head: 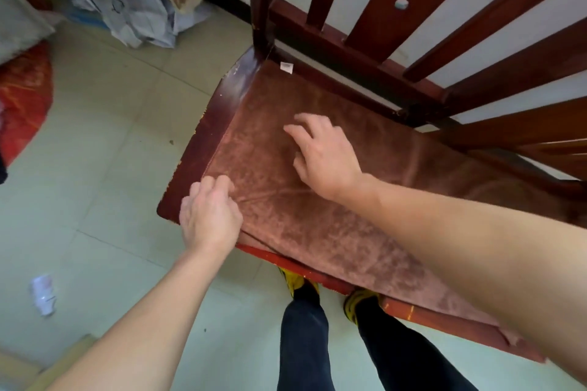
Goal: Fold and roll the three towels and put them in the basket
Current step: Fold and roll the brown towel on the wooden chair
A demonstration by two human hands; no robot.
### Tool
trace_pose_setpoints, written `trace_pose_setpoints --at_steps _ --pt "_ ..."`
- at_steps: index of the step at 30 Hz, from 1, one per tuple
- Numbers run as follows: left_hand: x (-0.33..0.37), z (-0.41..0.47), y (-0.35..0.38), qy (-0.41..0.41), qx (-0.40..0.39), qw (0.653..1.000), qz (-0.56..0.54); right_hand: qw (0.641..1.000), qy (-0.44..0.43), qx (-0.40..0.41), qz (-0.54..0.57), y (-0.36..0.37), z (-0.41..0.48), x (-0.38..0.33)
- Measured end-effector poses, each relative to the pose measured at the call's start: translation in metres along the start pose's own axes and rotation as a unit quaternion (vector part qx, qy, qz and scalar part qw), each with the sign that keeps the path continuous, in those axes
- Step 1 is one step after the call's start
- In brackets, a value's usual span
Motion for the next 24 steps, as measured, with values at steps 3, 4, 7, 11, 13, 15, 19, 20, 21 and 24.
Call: trace_pose_setpoints --at_steps 3,4,7,11,13,15,19,20,21,24 --pt "0.010 0.000 0.017 -0.140 -0.071 0.985 -0.069 0.996 0.065 -0.008 0.064 0.022 -0.084 0.006" --pt "0.007 -0.003 0.024 -0.199 -0.091 0.971 -0.092 0.990 0.114 -0.027 0.074 0.031 -0.112 0.014" --pt "-0.001 -0.032 0.045 -0.273 -0.225 0.930 -0.101 0.958 0.244 -0.122 0.093 0.059 -0.190 0.037" --pt "0.004 -0.079 0.070 -0.350 -0.335 0.857 -0.177 0.934 0.265 -0.231 0.057 0.079 -0.260 0.047" --pt "0.013 -0.086 0.080 -0.409 -0.281 0.830 -0.254 0.934 0.247 -0.256 0.027 0.084 -0.278 0.049" --pt "0.023 -0.090 0.089 -0.464 -0.192 0.813 -0.294 0.933 0.249 -0.259 0.001 0.088 -0.287 0.052" --pt "0.045 -0.090 0.097 -0.513 -0.053 0.780 -0.355 0.932 0.298 -0.196 0.070 0.091 -0.281 0.058" --pt "0.048 -0.090 0.098 -0.515 -0.030 0.773 -0.370 0.929 0.304 -0.192 0.093 0.091 -0.279 0.059" --pt "0.050 -0.090 0.098 -0.516 -0.012 0.765 -0.384 0.929 0.301 -0.188 0.108 0.091 -0.278 0.061" --pt "0.059 -0.093 0.100 -0.519 0.013 0.748 -0.414 0.926 0.291 -0.191 0.147 0.092 -0.280 0.068"
Point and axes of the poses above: each hand's wrist, its own z-axis towards the middle knuckle, its own y-axis out of the palm, x = y × z, the point moved 3 cm from there along z, towards the middle knuckle, and after that the axes turned 11 degrees about -z, right-handed, at the moved point
